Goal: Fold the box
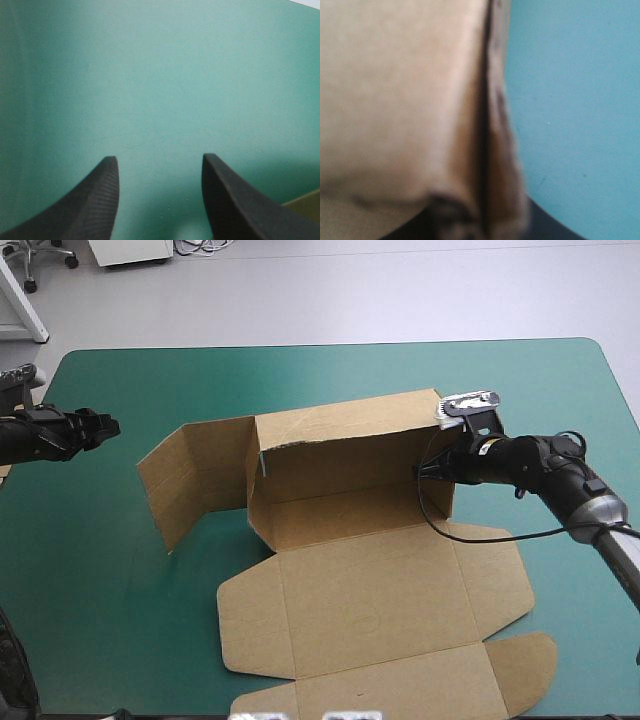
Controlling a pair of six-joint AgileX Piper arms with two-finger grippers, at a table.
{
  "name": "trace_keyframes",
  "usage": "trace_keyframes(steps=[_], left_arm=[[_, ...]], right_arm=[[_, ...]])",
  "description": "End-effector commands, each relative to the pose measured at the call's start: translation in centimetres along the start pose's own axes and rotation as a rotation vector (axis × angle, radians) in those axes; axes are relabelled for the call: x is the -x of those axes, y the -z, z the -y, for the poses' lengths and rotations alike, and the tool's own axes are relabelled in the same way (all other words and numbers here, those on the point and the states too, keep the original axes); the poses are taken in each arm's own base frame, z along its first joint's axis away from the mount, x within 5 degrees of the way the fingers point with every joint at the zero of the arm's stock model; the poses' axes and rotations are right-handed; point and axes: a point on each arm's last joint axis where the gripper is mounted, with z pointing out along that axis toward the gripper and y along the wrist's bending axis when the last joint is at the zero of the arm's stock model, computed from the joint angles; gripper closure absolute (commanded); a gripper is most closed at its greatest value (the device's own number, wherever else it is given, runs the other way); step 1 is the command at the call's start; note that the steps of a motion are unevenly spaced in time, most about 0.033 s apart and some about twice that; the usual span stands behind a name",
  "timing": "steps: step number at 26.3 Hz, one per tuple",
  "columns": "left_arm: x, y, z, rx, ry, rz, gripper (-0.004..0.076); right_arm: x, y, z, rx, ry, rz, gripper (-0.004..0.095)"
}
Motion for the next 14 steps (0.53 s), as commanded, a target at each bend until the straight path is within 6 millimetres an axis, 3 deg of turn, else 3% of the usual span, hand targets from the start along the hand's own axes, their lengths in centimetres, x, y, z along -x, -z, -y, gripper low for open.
trace_keyframes(steps=[1,4,10,14], left_arm=[[1.0,1.3,0.5,0.030,0.004,0.134,0.0358],[1.0,1.1,0.0,0.064,0.011,0.155,0.0358],[1.0,1.1,0.1,0.056,0.010,0.152,0.0358],[0.9,1.0,0.2,0.046,0.001,0.137,0.0358]], right_arm=[[2.1,2.6,0.9,-0.016,-0.050,0.110,0.0921],[2.5,2.6,1.3,-0.025,-0.047,0.080,0.0921],[3.8,0.2,1.6,0.012,-0.047,-0.069,0.0921],[6.1,-1.3,1.9,0.030,-0.035,-0.148,0.0921]])
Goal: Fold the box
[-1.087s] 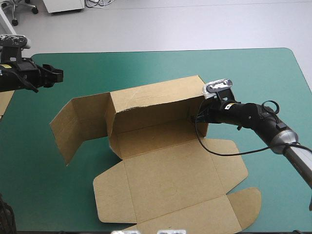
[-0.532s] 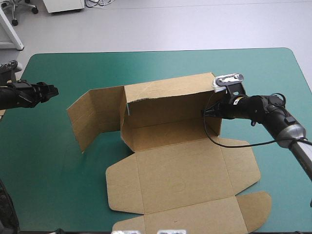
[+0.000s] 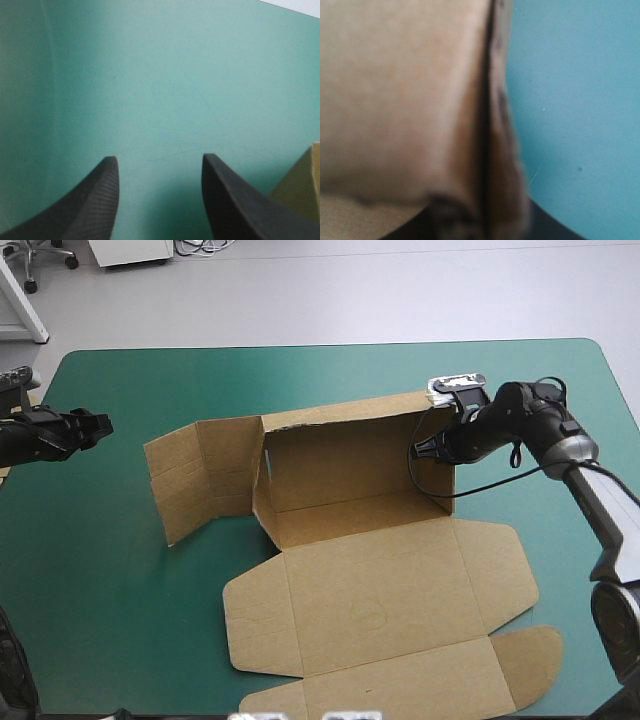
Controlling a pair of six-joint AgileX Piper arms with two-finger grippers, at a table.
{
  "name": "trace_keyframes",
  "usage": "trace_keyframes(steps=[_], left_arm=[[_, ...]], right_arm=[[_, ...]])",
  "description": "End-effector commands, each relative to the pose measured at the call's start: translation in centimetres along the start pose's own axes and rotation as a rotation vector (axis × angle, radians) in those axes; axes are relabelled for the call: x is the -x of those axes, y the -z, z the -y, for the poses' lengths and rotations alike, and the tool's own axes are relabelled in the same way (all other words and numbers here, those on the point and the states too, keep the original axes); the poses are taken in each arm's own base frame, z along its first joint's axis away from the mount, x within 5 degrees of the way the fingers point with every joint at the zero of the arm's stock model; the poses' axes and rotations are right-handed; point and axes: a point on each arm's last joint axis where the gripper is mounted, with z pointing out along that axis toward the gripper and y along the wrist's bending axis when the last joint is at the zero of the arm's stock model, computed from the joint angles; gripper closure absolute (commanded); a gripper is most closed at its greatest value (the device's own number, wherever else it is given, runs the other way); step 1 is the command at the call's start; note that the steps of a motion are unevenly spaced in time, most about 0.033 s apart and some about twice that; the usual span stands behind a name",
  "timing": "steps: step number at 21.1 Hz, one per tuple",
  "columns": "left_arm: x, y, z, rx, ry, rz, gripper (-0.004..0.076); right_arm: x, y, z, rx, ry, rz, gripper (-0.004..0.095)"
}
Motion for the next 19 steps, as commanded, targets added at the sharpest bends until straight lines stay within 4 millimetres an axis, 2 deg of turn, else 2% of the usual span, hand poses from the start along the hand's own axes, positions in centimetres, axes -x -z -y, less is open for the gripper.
trace_keyframes(steps=[1,6,9,13,17,19], left_arm=[[1.0,1.6,1.1,-0.020,-0.002,0.091,0.0358],[1.0,1.6,1.2,-0.034,0.003,0.085,0.0358],[0.9,1.6,1.3,-0.041,0.005,0.079,0.0358],[1.0,1.6,1.4,-0.054,0.013,0.080,0.0358],[0.9,1.6,1.5,-0.064,0.014,0.072,0.0358],[0.9,1.6,1.5,-0.065,0.014,0.072,0.0358]], right_arm=[[2.5,2.9,-0.2,0.003,-0.002,0.095,0.0921],[3.4,3.0,-0.1,0.006,-0.003,0.044,0.0921],[3.0,1.6,0.3,0.019,-0.005,-0.092,0.0921],[3.6,0.0,0.6,0.033,-0.024,-0.165,0.0921],[4.4,-0.1,0.7,0.022,-0.018,-0.142,0.0918],[4.8,0.3,0.9,-0.003,-0.007,-0.107,0.0883]])
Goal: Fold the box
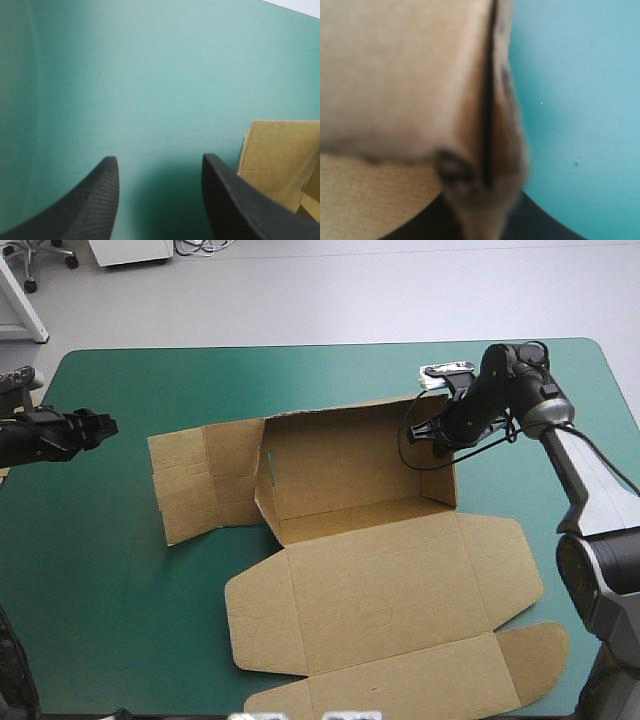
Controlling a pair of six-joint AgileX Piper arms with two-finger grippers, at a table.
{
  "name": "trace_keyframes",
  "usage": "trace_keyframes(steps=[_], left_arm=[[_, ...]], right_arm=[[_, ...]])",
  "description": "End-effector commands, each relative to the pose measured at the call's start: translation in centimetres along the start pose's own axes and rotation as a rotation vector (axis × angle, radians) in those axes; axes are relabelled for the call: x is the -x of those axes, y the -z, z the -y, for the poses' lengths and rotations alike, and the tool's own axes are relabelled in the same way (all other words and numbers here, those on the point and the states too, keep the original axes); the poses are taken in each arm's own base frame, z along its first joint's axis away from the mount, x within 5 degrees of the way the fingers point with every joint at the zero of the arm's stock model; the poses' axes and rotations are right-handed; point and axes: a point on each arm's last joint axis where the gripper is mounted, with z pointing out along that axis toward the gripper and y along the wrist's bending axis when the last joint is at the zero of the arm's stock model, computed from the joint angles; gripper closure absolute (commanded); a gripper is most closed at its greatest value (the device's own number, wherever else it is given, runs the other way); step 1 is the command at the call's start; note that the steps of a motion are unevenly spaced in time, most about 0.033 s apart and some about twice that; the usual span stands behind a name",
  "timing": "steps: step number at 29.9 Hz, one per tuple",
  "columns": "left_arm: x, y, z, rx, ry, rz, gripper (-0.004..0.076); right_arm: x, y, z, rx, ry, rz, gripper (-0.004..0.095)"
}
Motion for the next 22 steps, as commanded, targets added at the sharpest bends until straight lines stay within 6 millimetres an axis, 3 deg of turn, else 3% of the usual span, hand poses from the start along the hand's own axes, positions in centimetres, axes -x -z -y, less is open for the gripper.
trace_keyframes(steps=[1,5,8,16,22], left_arm=[[1.0,1.6,1.2,-0.028,0.002,0.089,0.0358],[1.1,1.6,1.3,-0.029,-0.006,0.095,0.0358],[1.1,1.6,1.3,-0.029,-0.006,0.095,0.0358],[1.1,1.6,1.2,-0.027,-0.006,0.099,0.0358],[1.0,1.6,1.3,-0.030,-0.006,0.094,0.0358]], right_arm=[[0.9,2.6,-0.1,-0.024,0.013,0.119,0.0833],[2.1,4.4,-0.3,-0.039,0.028,0.227,0.0479],[2.9,5.8,-0.5,-0.047,0.032,0.297,0.0295],[2.6,9.0,-1.2,-0.046,0.038,0.366,0.0295],[1.3,12.7,-2.1,-0.048,0.049,0.447,0.0304]])
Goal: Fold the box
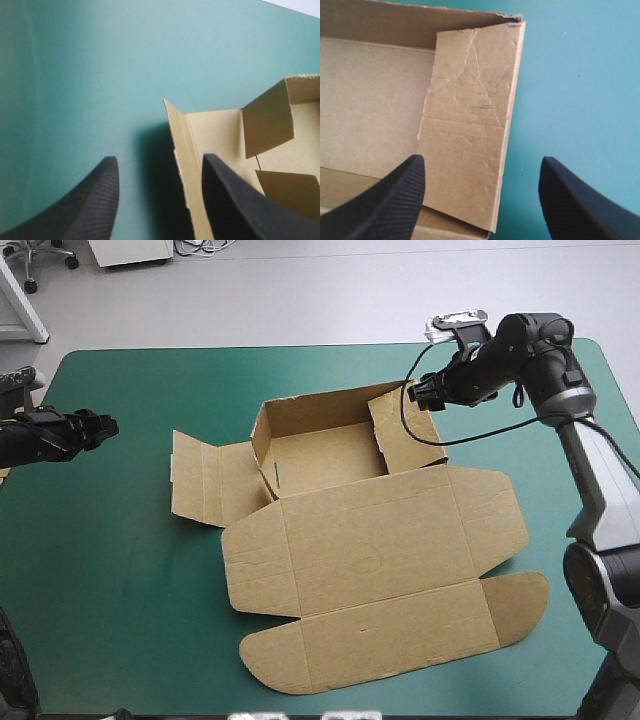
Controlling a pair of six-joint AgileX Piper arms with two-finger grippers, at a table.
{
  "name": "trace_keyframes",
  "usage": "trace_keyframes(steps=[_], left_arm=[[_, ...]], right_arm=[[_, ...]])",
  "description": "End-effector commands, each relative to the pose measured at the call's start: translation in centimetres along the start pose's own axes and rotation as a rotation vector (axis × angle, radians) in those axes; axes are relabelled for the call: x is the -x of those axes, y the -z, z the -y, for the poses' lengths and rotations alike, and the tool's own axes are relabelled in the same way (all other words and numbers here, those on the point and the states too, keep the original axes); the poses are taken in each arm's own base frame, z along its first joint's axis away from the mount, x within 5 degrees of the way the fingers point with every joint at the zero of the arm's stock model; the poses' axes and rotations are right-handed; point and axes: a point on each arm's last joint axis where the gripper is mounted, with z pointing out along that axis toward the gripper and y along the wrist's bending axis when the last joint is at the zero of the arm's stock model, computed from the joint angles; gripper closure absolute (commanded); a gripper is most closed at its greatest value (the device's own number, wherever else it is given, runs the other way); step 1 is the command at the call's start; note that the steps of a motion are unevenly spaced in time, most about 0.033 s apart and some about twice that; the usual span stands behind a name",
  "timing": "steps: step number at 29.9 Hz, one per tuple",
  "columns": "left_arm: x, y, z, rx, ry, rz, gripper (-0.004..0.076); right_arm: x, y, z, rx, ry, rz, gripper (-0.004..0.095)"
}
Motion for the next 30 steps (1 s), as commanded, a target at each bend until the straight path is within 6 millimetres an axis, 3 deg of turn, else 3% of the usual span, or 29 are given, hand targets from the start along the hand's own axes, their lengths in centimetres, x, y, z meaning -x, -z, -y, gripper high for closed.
trace_keyframes(steps=[1,5,9,14,17,24,30], left_arm=[[1.0,1.6,1.2,-0.025,0.000,0.092,0.0358],[1.0,1.6,1.3,-0.029,0.000,0.086,0.0358],[1.0,1.6,1.3,-0.029,0.000,0.086,0.0358],[0.9,1.6,1.3,-0.033,0.000,0.080,0.0358],[0.9,1.6,1.3,-0.033,0.000,0.080,0.0358],[1.0,1.6,1.3,-0.030,0.000,0.085,0.0358],[1.0,1.6,1.3,-0.028,-0.008,0.087,0.0358]], right_arm=[[0.6,6.4,-1.0,-0.009,0.016,0.176,0.0304],[-0.7,7.8,-1.3,-0.018,0.026,0.195,0.0326],[-3.2,7.6,-1.4,-0.031,0.010,0.224,0.0356],[-7.1,6.5,-1.2,-0.058,-0.022,0.364,0.0356],[-8.4,5.0,-1.0,-0.068,-0.020,0.363,0.0355],[-7.6,0.6,-0.7,-0.013,0.005,0.286,0.0278],[-5.9,-2.3,-0.2,0.011,-0.005,0.227,0.0275]])
